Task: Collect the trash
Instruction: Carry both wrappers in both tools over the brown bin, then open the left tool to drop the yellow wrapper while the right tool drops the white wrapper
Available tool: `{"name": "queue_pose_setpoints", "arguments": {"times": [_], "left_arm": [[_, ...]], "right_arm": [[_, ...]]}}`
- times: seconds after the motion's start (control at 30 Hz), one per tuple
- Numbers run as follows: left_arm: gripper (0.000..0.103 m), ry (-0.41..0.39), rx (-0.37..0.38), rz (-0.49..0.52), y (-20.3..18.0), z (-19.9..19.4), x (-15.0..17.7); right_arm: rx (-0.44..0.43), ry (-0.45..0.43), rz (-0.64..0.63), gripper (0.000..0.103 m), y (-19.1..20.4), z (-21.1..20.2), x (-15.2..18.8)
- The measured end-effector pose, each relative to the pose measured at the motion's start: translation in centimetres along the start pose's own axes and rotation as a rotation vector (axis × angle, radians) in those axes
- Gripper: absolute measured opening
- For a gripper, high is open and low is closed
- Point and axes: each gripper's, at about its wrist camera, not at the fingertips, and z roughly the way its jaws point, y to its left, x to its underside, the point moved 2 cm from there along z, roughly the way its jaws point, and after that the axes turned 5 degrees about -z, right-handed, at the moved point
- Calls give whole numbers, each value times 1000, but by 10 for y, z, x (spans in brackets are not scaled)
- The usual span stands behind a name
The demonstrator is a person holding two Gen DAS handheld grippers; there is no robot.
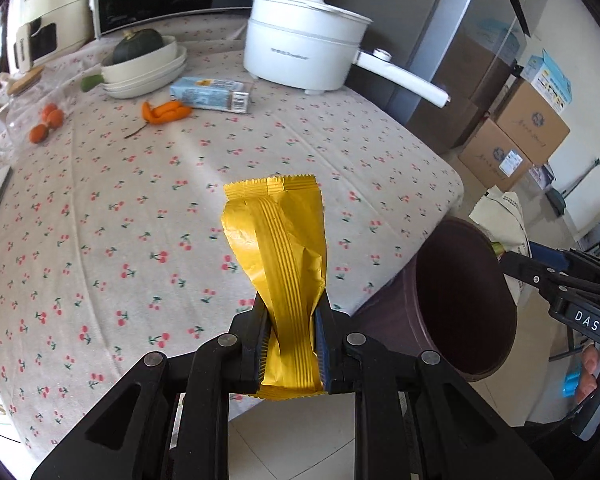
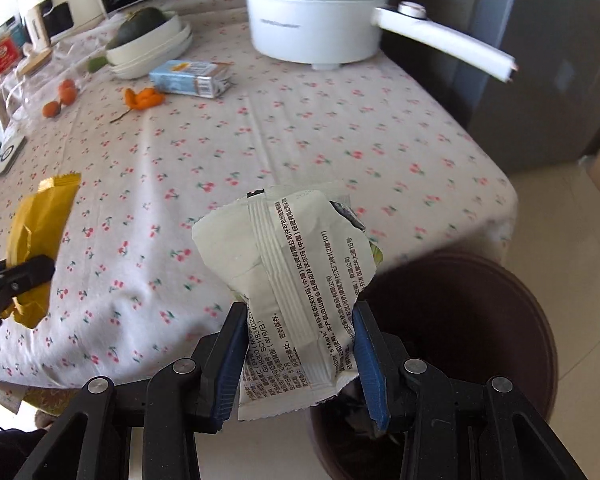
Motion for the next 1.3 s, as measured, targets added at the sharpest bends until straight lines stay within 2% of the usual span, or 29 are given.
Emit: {"name": "queue_pose_setpoints", "arguments": {"times": [0.27,0.5,0.57,0.6,0.63,0.67,0.7,0.97,1.13,1.17,1.23,1.27,1.3], "left_arm": [[21,55,80,121,-84,35,10],[24,73,177,223,-154,60,23],[32,71,200,239,-166,66,25],[52,75,190,245,-170,69,26],[62,77,174,248,-173,73,24],[77,71,158,248,-174,76,24],[82,68,147,249,-175,78,23],[93,99,88,234,-154,91,16],[100,88,83,203,-137,86,12],[101,86,82,203,-134,84,11],[103,78,74,206,-131,80,10],[103,73,70,208,-128,78,10],[103,71,66,208,-126,76,9]], "right_arm": [[58,47,82,46,-65,-5,38],[83,90,162,46,-110,-7,67],[84,94,181,46,-118,-8,72],[84,93,189,46,-121,-9,73],[83,92,197,46,-125,-10,75],[83,91,202,46,-127,-10,75],[83,91,205,46,-130,-11,77],[94,105,212,47,-144,-8,80],[99,106,223,50,-144,-6,78],[105,105,225,55,-143,-6,77],[132,103,229,74,-142,-5,74],[144,95,228,88,-142,-6,73],[162,85,224,91,-141,-8,72]]}}
